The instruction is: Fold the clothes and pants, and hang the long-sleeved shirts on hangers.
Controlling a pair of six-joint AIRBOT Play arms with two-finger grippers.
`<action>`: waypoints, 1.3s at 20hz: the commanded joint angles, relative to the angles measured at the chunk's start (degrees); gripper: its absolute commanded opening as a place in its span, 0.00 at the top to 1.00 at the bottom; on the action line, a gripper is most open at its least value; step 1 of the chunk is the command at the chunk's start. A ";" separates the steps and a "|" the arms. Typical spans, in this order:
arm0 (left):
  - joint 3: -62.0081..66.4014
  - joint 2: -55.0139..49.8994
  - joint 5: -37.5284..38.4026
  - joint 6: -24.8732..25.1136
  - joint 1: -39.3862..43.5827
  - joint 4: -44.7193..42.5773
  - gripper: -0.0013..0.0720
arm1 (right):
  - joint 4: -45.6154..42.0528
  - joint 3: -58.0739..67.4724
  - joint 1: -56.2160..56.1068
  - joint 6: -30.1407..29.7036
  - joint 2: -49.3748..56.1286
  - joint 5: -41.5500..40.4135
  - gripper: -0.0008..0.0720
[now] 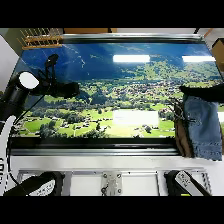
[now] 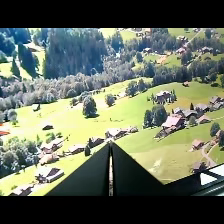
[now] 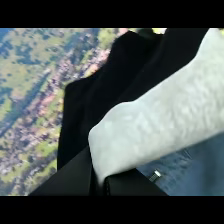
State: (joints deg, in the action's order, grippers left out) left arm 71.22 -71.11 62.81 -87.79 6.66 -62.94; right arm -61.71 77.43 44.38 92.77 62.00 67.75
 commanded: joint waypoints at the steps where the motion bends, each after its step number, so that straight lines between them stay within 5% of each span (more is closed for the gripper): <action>1: 0.00 0.02 0.00 -0.04 0.02 -0.04 0.97 | -10.45 -0.68 1.16 3.78 -4.39 6.64 0.97; 5: 0.00 0.00 0.11 -0.02 0.04 -0.04 0.97 | -24.63 -13.66 1.22 6.71 -12.15 10.29 0.97; 12: 0.00 0.00 0.57 0.00 0.02 -0.09 0.97 | -29.27 -28.92 1.25 6.01 -15.10 6.23 0.95; 13: 0.00 0.00 0.83 0.07 0.02 -0.09 0.97 | -29.83 -28.89 1.25 5.99 -15.13 6.27 0.58; 14: 0.00 0.00 1.01 0.50 0.02 -0.07 0.97 | -29.66 -28.68 1.22 5.35 -15.28 6.23 0.00; 17: 0.00 0.00 1.53 0.63 0.02 -0.09 0.97 | -22.53 -26.67 -1.16 0.90 -18.18 2.64 0.01; 22: 0.00 0.00 1.68 0.59 0.07 -0.04 0.97 | 2.45 -26.32 -19.85 -11.91 -21.94 -3.26 0.01; 26: 0.00 -0.02 1.70 0.59 0.07 -0.04 0.97 | 1.75 -26.32 -37.38 -14.29 -17.73 -4.37 0.02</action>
State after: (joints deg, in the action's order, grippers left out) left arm 71.22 -71.11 64.47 -87.26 6.72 -62.98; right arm -63.79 51.05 18.06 82.24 42.30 65.17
